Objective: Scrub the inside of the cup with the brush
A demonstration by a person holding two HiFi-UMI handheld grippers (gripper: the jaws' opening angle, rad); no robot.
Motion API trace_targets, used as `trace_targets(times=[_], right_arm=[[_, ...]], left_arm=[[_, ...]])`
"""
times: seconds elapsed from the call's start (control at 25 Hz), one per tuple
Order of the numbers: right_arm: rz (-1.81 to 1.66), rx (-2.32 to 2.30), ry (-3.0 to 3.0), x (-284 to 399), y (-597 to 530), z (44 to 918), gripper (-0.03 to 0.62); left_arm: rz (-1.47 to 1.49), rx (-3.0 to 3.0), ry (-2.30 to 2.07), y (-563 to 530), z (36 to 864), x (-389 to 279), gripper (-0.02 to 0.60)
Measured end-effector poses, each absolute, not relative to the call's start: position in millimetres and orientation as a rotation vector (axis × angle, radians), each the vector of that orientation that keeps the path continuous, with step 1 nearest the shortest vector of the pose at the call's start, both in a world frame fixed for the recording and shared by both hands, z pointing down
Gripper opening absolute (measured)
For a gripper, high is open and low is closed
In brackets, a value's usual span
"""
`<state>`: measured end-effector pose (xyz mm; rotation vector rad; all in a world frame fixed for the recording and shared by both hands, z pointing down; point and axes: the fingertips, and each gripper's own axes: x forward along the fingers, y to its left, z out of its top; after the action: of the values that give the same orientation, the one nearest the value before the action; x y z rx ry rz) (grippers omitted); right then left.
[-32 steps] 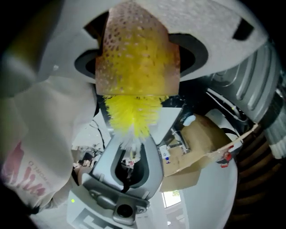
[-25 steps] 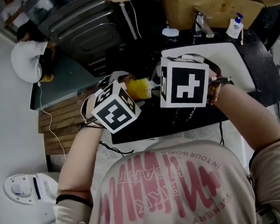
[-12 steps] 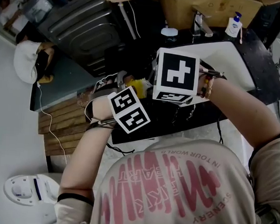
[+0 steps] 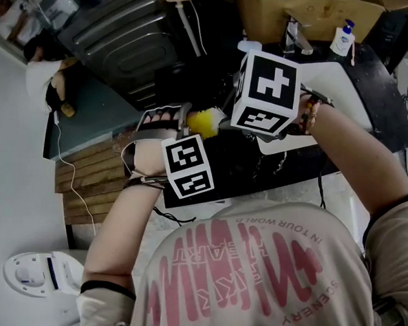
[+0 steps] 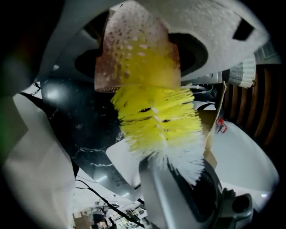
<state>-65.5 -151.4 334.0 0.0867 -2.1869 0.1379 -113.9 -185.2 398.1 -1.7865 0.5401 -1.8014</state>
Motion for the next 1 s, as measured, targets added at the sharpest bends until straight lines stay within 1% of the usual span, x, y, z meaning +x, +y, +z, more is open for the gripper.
trace_targets(times=[0.16,0.6,1.0], right_arm=[[0.177,0.076,-2.199,-64.3,-152.4,334.7,0.048],[0.183,0.064,-2.192,-67.8,-152.1,336.8,0.048],[-0.151,0.069,-2.11,-75.9,-143.4,330.8,0.046]], left_arm=[[-1.781,-1.72,0.462,-183.7,397.1,-115.2,0.403],[-1.72,-1.747,0.459,-181.0,396.6,-114.6,0.403],[-1.79,-2.002,0.515,-177.0,404.7,-116.1,0.402]])
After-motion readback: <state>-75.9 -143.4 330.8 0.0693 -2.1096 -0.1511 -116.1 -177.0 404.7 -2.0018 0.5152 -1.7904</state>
